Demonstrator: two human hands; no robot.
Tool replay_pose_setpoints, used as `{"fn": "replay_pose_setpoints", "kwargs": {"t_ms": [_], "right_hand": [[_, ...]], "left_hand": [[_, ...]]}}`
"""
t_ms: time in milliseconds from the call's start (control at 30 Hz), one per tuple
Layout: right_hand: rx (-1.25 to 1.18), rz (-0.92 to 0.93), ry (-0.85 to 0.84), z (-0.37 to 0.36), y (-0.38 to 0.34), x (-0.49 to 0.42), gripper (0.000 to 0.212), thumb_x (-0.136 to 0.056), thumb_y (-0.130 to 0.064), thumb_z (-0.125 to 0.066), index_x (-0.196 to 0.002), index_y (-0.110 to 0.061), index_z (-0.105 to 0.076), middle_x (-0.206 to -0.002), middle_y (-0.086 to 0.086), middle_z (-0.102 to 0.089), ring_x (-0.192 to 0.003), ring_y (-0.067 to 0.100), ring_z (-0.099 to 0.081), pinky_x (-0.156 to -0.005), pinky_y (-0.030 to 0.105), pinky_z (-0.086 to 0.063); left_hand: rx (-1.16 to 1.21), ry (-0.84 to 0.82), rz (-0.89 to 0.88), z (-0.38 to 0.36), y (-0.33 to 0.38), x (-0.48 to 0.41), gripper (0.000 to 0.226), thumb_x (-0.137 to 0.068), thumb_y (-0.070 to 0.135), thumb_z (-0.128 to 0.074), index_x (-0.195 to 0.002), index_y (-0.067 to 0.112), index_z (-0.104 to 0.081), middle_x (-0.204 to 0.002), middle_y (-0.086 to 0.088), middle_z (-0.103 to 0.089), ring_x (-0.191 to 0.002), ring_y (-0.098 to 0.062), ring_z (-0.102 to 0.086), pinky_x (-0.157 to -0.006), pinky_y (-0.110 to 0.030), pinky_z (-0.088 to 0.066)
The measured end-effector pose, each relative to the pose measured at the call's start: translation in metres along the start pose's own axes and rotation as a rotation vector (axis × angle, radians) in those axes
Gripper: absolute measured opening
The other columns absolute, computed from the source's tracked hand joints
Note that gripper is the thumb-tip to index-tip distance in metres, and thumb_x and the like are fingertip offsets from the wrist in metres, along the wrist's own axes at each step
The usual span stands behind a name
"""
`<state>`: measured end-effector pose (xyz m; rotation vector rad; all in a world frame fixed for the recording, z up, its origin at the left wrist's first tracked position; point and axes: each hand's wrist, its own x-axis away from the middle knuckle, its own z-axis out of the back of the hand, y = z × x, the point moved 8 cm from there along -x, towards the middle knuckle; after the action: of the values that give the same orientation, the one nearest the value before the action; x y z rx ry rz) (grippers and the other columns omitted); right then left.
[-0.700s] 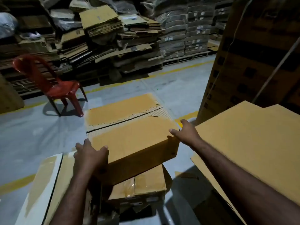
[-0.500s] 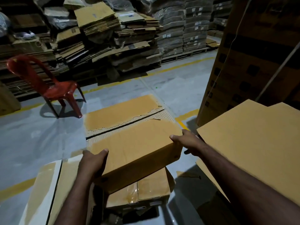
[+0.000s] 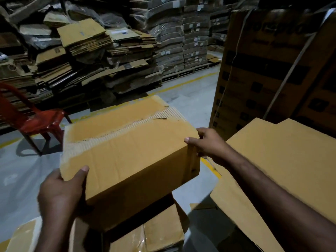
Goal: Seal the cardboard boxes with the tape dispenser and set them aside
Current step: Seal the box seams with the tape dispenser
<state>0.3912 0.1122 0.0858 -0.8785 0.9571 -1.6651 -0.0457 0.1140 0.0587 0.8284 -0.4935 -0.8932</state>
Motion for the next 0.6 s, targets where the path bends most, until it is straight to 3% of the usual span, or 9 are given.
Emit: {"fn": "replay_pose_setpoints", "kwargs": {"t_ms": [100, 167, 200, 300, 367, 467, 600], "right_hand": [[-0.052, 0.09, 0.135, 0.046, -0.034, 0.021, 0.013, -0.088, -0.029, -0.076, -0.086, -0.022, -0.066, -0.076, 0.002, -0.065, -0.075, 0.026, -0.069, -0.066, 0.048, -0.059], [-0.053, 0.121, 0.246, 0.083, -0.047, 0.037, 0.014, -0.087, -0.03, -0.076, -0.095, -0.024, -0.067, -0.086, 0.0, -0.068, -0.083, 0.023, -0.071, -0.067, 0.045, -0.06], [-0.044, 0.121, 0.301, 0.102, -0.048, 0.045, 0.022, -0.087, -0.032, -0.076, -0.105, -0.022, -0.067, -0.09, -0.002, -0.069, -0.084, 0.02, -0.07, -0.068, 0.042, -0.062], [-0.015, 0.104, 0.504, 0.162, -0.044, 0.077, 0.047, -0.087, -0.038, -0.074, -0.127, -0.02, -0.06, -0.101, -0.007, -0.065, -0.09, 0.013, -0.067, -0.074, 0.036, -0.062], [0.002, 0.072, 0.642, 0.206, -0.033, 0.103, 0.053, -0.085, -0.042, -0.075, -0.13, -0.019, -0.059, -0.104, -0.007, -0.064, -0.093, 0.014, -0.066, -0.076, 0.039, -0.062], [0.001, 0.006, 0.766, 0.266, -0.005, 0.142, 0.05, -0.085, -0.041, -0.075, -0.127, -0.019, -0.058, -0.104, -0.005, -0.062, -0.095, 0.016, -0.064, -0.08, 0.044, -0.061], [0.034, -0.075, 0.858, 0.337, 0.039, 0.194, 0.042, -0.086, -0.04, -0.074, -0.12, -0.02, -0.061, -0.105, -0.003, -0.063, -0.097, 0.019, -0.063, -0.08, 0.045, -0.059]], "left_hand": [[0.195, -0.064, -0.019, -0.011, 0.028, -0.004, 0.062, -0.06, 0.069, -0.077, -0.111, 0.041, -0.054, -0.099, -0.003, -0.06, -0.094, -0.039, -0.062, -0.06, -0.066, -0.056], [0.292, -0.162, -0.074, -0.026, 0.06, 0.005, 0.041, -0.076, 0.054, -0.08, -0.107, 0.039, -0.056, -0.104, -0.005, -0.06, -0.088, -0.029, -0.06, -0.072, -0.058, -0.058], [0.326, -0.204, -0.096, -0.036, 0.077, 0.013, 0.042, -0.079, 0.051, -0.081, -0.11, 0.038, -0.056, -0.109, -0.006, -0.061, -0.087, -0.026, -0.06, -0.078, -0.056, -0.057], [0.3, -0.307, -0.155, -0.071, 0.115, 0.03, 0.106, -0.047, 0.082, -0.08, -0.135, 0.049, -0.032, -0.123, -0.003, -0.058, -0.099, -0.035, -0.062, -0.072, -0.065, -0.057], [0.265, -0.34, -0.326, -0.087, 0.161, 0.07, 0.096, -0.058, 0.075, -0.077, -0.14, 0.047, -0.035, -0.122, -0.001, -0.061, -0.103, -0.036, -0.064, -0.071, -0.065, -0.057], [0.268, -0.418, -0.552, -0.101, 0.227, 0.154, 0.072, -0.085, 0.044, -0.077, -0.147, 0.031, -0.044, -0.131, -0.002, -0.062, -0.111, -0.03, -0.062, -0.089, -0.057, -0.056], [0.248, -0.608, -0.673, -0.16, 0.257, 0.221, 0.068, -0.09, 0.037, -0.074, -0.15, 0.033, -0.044, -0.145, -0.004, -0.058, -0.126, -0.029, -0.058, -0.102, -0.048, -0.05]]}}
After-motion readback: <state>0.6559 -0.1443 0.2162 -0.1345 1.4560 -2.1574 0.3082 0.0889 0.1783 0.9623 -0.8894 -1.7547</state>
